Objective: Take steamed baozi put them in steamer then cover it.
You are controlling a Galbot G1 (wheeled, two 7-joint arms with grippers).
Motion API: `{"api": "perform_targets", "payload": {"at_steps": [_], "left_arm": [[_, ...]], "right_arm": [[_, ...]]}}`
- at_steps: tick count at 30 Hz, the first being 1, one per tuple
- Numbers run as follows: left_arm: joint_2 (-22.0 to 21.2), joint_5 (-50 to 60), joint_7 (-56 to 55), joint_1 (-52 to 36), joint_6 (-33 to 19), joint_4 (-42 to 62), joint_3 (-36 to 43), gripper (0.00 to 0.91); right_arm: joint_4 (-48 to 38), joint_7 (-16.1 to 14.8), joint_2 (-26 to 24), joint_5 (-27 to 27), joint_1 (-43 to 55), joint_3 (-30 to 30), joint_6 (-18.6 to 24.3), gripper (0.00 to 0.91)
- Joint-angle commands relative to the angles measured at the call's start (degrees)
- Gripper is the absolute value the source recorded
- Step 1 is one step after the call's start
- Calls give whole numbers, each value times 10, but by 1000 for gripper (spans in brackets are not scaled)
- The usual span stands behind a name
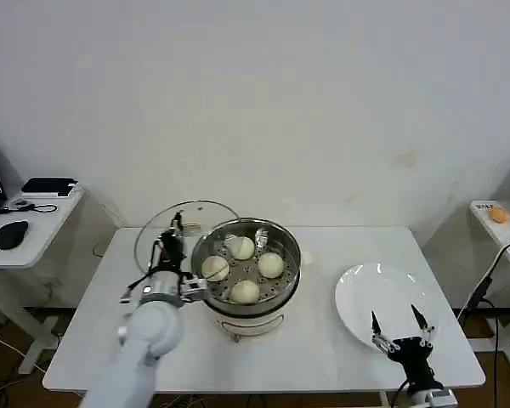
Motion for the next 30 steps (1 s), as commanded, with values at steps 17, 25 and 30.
{"api": "perform_targets", "payload": {"at_steps": [17,25,30], "left_arm": [[-154,165,31,12,0,25,80,0],[-160,185,28,25,-10,34,82,0],[-163,188,24,21,-14,48,79,0]], "right_arm": [[-11,-1,5,-17,6,-19,0,907],[-15,-1,3,-18,7,-24,1,907],[-13,-1,2,-17,5,-24,0,907]]}}
